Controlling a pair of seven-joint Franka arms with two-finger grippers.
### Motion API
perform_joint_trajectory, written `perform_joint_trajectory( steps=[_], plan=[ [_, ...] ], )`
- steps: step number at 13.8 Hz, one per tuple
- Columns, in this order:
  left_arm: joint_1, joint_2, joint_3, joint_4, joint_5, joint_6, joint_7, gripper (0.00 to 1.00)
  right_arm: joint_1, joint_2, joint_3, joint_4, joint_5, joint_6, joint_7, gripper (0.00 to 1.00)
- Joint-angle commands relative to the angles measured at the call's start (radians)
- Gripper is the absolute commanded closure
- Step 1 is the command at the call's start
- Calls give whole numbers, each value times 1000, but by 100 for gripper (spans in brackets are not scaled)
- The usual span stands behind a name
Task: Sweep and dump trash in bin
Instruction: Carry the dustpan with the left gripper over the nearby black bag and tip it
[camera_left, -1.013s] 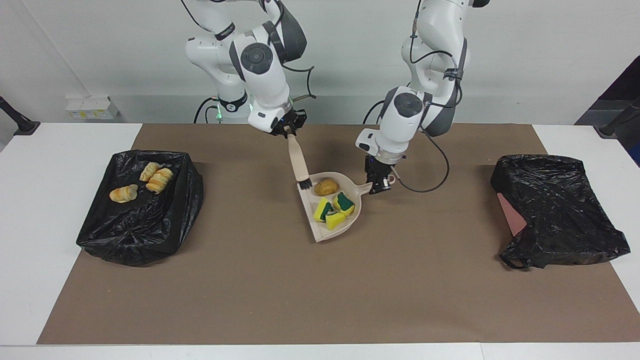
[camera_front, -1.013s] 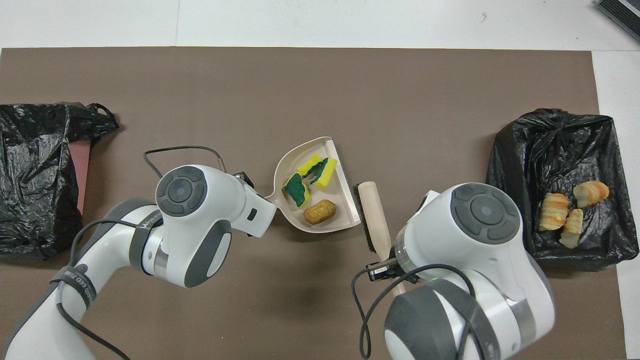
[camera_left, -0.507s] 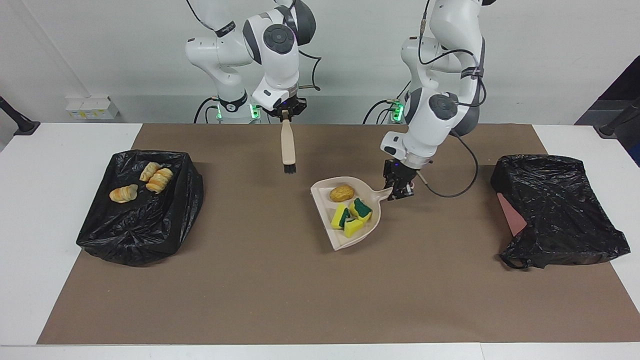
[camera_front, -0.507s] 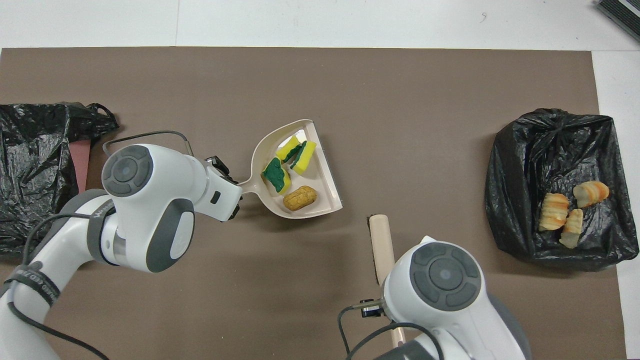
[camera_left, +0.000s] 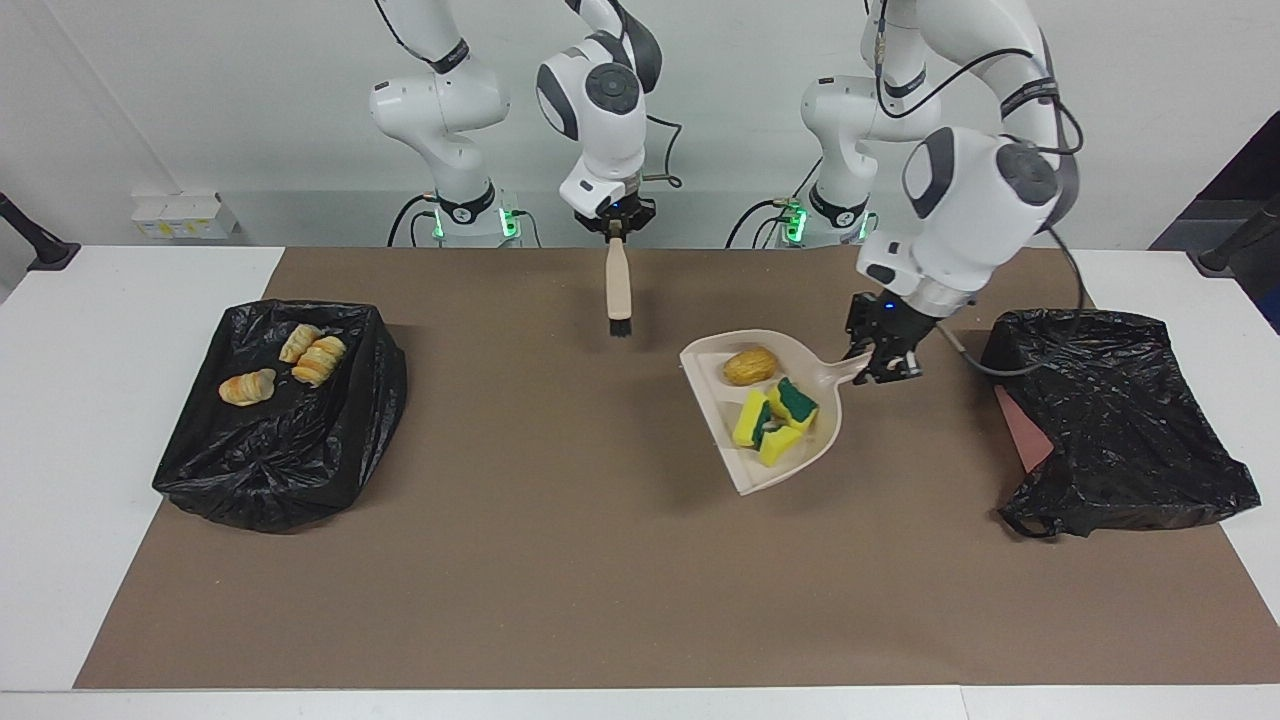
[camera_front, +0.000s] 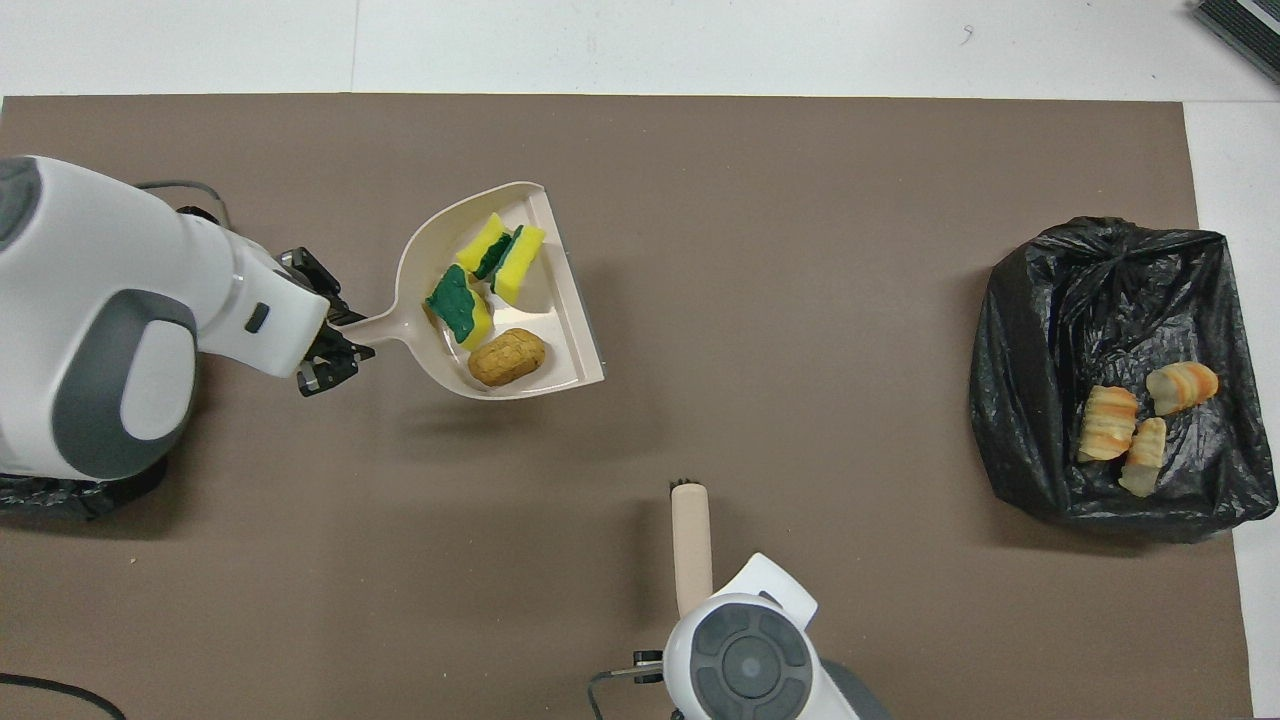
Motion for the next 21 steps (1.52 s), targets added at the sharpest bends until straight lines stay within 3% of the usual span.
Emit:
perform_joint_trajectory(
  steps=[1, 5, 7, 9, 11, 12, 13, 17, 21],
  plan=[
    [96, 30, -9, 92, -7, -80, 83, 100, 19, 64, -4, -18, 13, 85, 33, 100],
    [261, 58, -9, 184, -1, -190, 284, 100, 82, 67, -4, -107, -5, 208, 24, 97],
    [337, 63, -8, 205, 22, -227, 374, 100, 82, 65, -4, -111, -7, 213, 21, 83],
    [428, 63, -9, 208, 30, -229, 483, 100, 85, 73, -4, -124, -11, 239, 21, 65],
    [513, 63, -8, 217, 51, -230, 583, 100, 85, 82, -4, -119, -16, 243, 24, 31],
    [553, 72, -8, 240, 79, -236, 593, 100, 85, 90, -5, -110, -26, 242, 29, 9],
    [582, 95, -11, 272, 115, -238, 606, 100, 82, 91, -7, -96, -40, 239, 27, 0],
    [642, 162, -6, 404, 253, -247, 656, 100, 19, 82, -18, -16, -86, 222, 32, 0],
    [639, 167, -5, 403, 480, -111, 722, 100, -134, 87, -16, 62, -209, 220, 21, 0]
  ],
)
